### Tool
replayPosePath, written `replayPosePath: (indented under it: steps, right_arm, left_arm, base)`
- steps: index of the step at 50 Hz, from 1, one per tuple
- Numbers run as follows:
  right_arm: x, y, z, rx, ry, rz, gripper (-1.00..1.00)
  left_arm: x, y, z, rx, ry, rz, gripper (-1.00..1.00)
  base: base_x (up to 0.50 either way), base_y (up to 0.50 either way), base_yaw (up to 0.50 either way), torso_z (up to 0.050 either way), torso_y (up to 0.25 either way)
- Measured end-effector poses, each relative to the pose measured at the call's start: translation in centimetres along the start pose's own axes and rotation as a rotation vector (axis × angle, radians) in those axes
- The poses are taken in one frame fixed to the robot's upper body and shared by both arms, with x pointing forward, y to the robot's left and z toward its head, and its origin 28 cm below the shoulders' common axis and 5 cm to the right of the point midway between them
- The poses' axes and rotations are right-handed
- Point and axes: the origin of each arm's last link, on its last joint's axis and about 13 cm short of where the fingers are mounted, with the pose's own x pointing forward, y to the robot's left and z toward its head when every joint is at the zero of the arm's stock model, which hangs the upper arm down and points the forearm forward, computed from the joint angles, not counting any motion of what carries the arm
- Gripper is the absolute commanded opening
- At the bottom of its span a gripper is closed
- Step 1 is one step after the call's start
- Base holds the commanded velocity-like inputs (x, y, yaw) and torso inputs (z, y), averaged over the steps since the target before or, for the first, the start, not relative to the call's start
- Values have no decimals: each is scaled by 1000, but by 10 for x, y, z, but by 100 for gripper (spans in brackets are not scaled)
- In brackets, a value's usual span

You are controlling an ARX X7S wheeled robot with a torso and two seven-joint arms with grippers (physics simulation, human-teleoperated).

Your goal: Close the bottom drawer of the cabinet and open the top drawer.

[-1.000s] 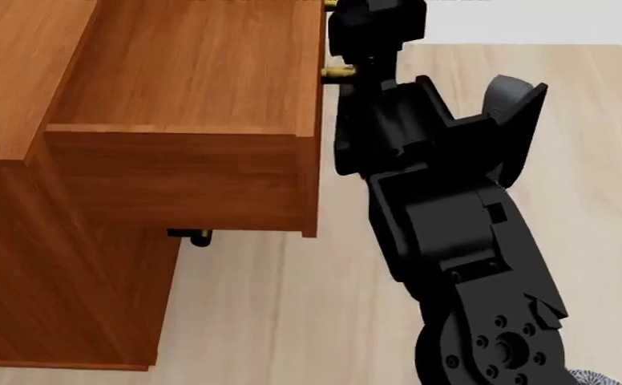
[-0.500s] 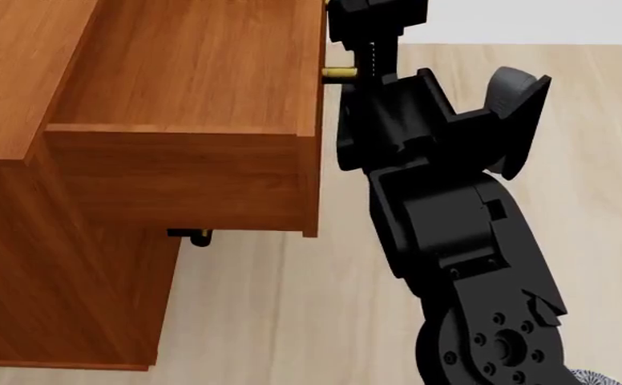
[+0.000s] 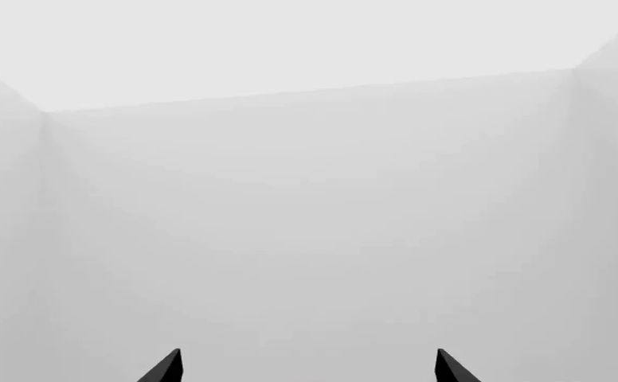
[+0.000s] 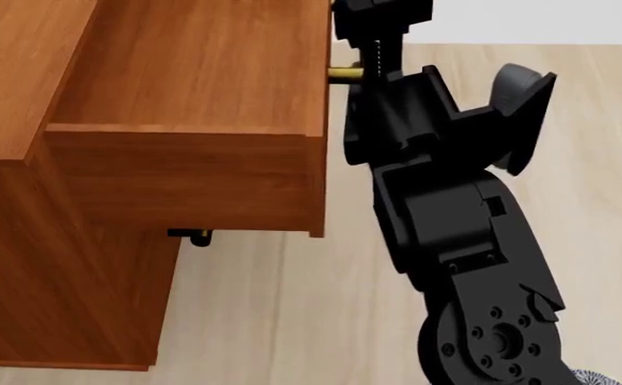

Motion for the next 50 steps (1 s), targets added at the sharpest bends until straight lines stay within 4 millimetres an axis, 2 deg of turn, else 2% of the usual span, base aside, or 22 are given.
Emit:
replayPosePath:
  steps: [36, 50]
  right_arm:
    - [5, -23, 10, -29, -60, 17, 100]
    - [-3, -19, 28, -51, -128, 23, 100]
  left_arm:
    - [1, 0, 1, 0, -3, 1, 100]
    - [1, -1, 1, -2, -3, -3, 100]
  base:
    - [0, 0, 0, 0, 0]
    - [0, 0, 0, 0, 0]
